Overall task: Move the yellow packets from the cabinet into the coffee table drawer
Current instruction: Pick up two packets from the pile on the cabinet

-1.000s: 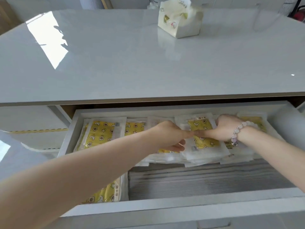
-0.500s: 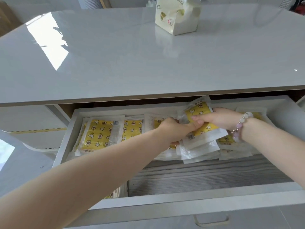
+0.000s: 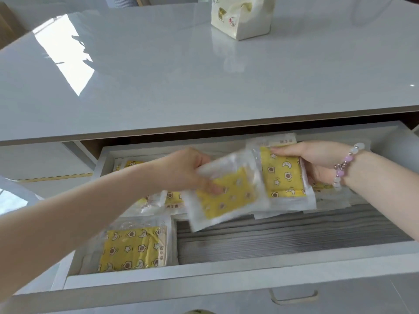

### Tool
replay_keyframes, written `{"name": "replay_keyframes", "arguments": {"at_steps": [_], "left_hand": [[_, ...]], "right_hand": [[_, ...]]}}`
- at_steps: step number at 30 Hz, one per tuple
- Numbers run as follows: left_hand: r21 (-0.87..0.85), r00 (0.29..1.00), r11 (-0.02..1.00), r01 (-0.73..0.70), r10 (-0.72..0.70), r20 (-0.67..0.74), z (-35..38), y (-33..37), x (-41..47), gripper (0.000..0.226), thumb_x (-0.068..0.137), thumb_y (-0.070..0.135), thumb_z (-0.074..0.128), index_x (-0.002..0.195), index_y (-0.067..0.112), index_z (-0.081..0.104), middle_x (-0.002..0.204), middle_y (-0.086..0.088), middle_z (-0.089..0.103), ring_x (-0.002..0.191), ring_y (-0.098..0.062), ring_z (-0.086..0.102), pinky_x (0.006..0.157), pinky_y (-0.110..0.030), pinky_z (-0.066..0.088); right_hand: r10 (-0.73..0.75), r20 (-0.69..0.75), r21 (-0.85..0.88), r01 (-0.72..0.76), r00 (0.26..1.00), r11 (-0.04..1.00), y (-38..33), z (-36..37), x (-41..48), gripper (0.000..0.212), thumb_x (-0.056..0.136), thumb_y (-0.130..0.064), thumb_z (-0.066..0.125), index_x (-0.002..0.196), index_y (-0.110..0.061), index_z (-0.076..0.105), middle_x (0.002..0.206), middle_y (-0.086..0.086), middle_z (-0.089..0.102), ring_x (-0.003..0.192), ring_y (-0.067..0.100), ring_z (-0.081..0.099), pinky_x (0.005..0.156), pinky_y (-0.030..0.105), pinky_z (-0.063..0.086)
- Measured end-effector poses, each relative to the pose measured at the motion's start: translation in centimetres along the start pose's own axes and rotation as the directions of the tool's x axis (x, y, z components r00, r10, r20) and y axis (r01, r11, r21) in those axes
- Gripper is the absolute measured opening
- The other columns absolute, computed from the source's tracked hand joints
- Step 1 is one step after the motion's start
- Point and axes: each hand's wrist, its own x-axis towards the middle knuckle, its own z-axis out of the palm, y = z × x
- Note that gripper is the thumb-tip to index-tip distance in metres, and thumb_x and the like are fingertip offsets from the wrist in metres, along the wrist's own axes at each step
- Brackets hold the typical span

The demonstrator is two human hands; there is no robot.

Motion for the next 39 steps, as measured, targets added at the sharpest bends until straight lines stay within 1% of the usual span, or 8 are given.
{"name": "replay_keyframes", "arguments": {"at_steps": [5, 12, 17, 22, 25, 28, 33, 39], "left_hand": [[0.329, 0.971, 0.944, -0.004, -0.074, 0.225, 2.5, -2.0, -1.4, 0.021, 0.083, 0.037, 0.068, 0.066, 0.031, 0.058, 0.063, 0.012, 0.054, 0.046, 0.003, 0.045, 0.049, -0.006, 0.036], [0.505, 0.996, 0.863, -0.023, -0.026, 0.089, 5.2, -3.1, -0.6, 0.018, 0.090, 0.036, 0.061, 0.078, 0.024, 0.056, 0.075, 0.007, 0.052, 0.069, -0.012, 0.053, 0.058, -0.019, 0.042], [0.897, 0.983, 0.404, -0.179, 0.109, 0.148, 7.1, -2.7, -0.9, 0.024, 0.097, 0.007, 0.045, 0.120, 0.009, 0.046, 0.101, -0.008, 0.059, 0.085, -0.025, 0.057, 0.063, -0.030, 0.040], [0.929, 0.936, 0.179, -0.325, 0.203, 0.289, 7.4, -2.6, -1.1, 0.032, 0.072, -0.010, 0.059, 0.098, 0.009, 0.063, 0.078, -0.002, 0.062, 0.071, -0.019, 0.061, 0.054, -0.028, 0.042], [0.935, 0.908, 0.185, -0.302, 0.354, 0.224, 6.4, -1.2, -1.8, 0.035, 0.031, -0.001, 0.065, 0.049, 0.023, 0.048, 0.044, 0.002, 0.009, 0.041, -0.011, 0.027, 0.037, -0.016, 0.023], [0.869, 0.940, 0.434, -0.239, 0.329, 0.094, 5.1, -1.4, -1.9, 0.022, 0.089, 0.030, 0.062, 0.074, 0.021, 0.049, 0.057, 0.007, 0.032, 0.055, -0.011, 0.042, 0.052, -0.021, 0.041], [0.360, 0.903, 0.923, -0.139, 0.268, -0.337, -1.3, -0.9, -3.0, 0.029, 0.081, 0.059, 0.050, 0.086, 0.031, 0.056, 0.082, 0.016, 0.062, 0.067, 0.008, 0.054, 0.053, -0.006, 0.041], [0.304, 0.988, 0.940, -0.151, 0.157, 0.007, 0.5, -1.7, -2.7, 0.019, 0.070, 0.054, 0.068, 0.077, 0.041, 0.056, 0.078, 0.020, 0.063, 0.071, 0.007, 0.058, 0.064, -0.007, 0.045]], "right_hand": [[-0.010, -0.120, 0.121, 0.025, 0.993, 0.992, -0.4, 0.1, 0.1, 0.019, 0.086, -0.023, 0.063, 0.102, -0.012, 0.062, 0.079, 0.005, 0.071, 0.063, 0.018, 0.068, 0.051, 0.032, 0.059], [0.017, -0.180, 0.115, 0.004, 0.984, 0.993, -0.2, 0.4, -0.3, 0.006, 0.086, -0.014, 0.064, 0.085, -0.011, 0.059, 0.054, 0.002, 0.068, 0.044, 0.013, 0.065, 0.043, 0.024, 0.055], [0.021, -0.171, 0.042, -0.015, 0.985, 0.999, -0.1, 0.2, -0.5, 0.007, 0.080, -0.013, 0.069, 0.079, -0.011, 0.062, 0.056, 0.001, 0.067, 0.043, 0.010, 0.063, 0.040, 0.016, 0.048], [0.041, -0.020, -0.083, -0.043, 0.999, 0.996, 0.0, 0.3, -1.0, 0.019, 0.083, -0.003, 0.062, 0.101, 0.003, 0.066, 0.094, 0.018, 0.072, 0.067, 0.025, 0.067, 0.056, 0.029, 0.057], [0.036, 0.121, -0.146, -0.018, 0.992, 0.989, 0.1, 0.6, -1.6, 0.038, 0.067, -0.001, 0.065, 0.105, 0.002, 0.064, 0.099, 0.020, 0.071, 0.075, 0.028, 0.071, 0.066, 0.037, 0.058], [0.026, 0.186, -0.202, 0.013, 0.982, 0.979, -0.1, 1.1, -2.2, 0.036, 0.067, -0.002, 0.064, 0.103, -0.001, 0.065, 0.094, 0.017, 0.073, 0.075, 0.025, 0.073, 0.067, 0.038, 0.060], [0.017, 0.252, -0.212, 0.038, 0.968, 0.977, 0.2, 3.0, -2.1, 0.029, 0.077, -0.002, 0.064, 0.105, -0.005, 0.066, 0.097, 0.013, 0.074, 0.079, 0.022, 0.072, 0.072, 0.036, 0.059], [0.053, 0.401, -0.278, 0.066, 0.914, 0.958, 1.1, 6.8, -0.6, 0.009, 0.088, -0.003, 0.059, 0.090, -0.009, 0.065, 0.085, 0.005, 0.073, 0.072, 0.016, 0.070, 0.065, 0.025, 0.059]]}}
